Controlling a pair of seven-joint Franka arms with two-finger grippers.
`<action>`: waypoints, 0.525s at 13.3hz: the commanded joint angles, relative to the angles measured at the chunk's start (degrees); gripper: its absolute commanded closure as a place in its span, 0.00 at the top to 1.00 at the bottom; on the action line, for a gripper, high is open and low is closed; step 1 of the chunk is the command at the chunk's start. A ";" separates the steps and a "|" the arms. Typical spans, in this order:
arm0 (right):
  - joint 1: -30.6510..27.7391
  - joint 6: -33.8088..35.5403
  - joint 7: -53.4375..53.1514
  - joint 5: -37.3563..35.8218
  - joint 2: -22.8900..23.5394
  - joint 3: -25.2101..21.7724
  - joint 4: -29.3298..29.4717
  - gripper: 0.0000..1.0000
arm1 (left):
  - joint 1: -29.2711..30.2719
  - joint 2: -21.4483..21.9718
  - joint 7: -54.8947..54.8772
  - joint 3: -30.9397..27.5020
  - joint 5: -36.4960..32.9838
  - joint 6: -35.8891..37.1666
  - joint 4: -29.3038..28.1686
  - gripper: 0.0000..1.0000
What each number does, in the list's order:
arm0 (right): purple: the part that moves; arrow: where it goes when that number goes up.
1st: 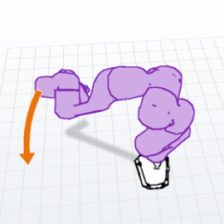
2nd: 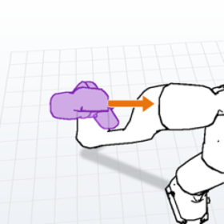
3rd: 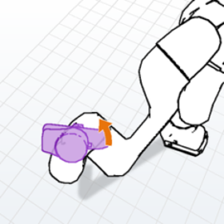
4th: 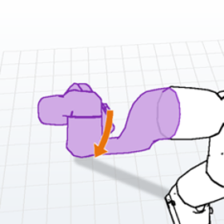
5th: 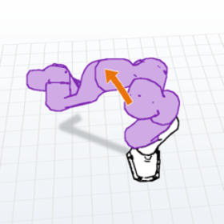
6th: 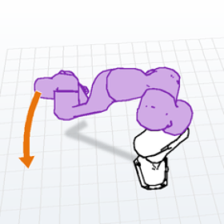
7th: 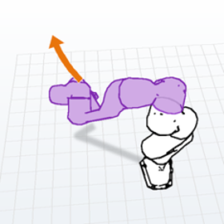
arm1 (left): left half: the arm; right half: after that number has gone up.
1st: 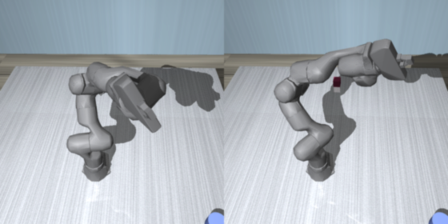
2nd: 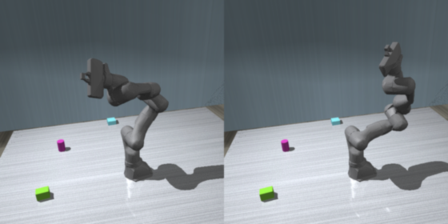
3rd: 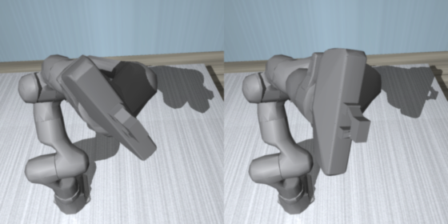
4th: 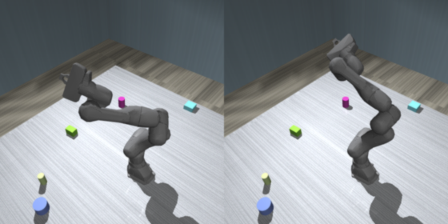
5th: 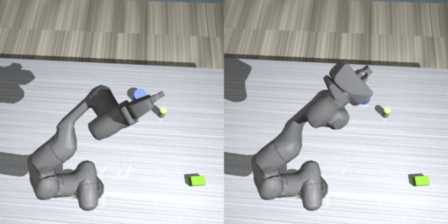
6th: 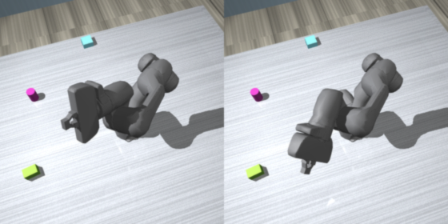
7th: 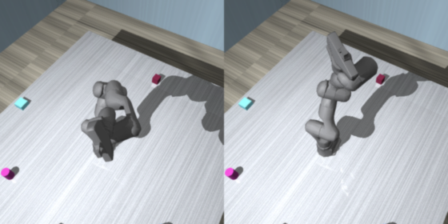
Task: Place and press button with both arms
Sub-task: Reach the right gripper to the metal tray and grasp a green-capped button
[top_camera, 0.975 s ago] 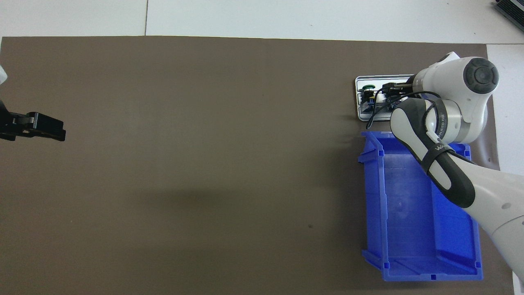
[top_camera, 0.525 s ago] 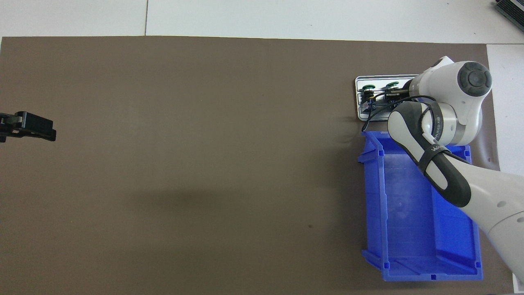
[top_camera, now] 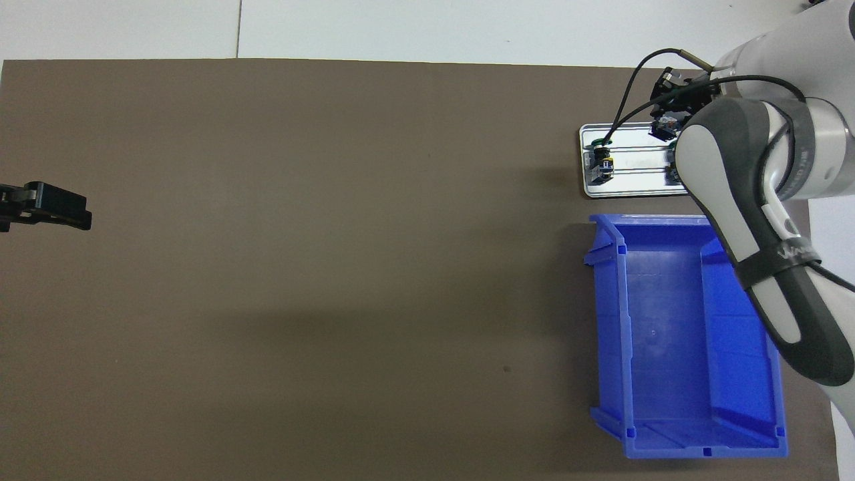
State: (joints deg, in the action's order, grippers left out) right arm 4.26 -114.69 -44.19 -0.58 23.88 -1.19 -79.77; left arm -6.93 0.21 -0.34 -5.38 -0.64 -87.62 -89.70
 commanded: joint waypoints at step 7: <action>24.46 1.49 -70.45 -1.17 0.01 0.39 -3.12 0.00 | 0.17 1.64 0.17 0.02 0.37 -0.62 -1.97 1.00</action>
State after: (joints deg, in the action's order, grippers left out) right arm 25.15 -111.86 -102.40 -0.16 23.02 -0.70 -81.57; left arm -6.93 0.21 -0.34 -5.38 -0.64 -87.62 -89.70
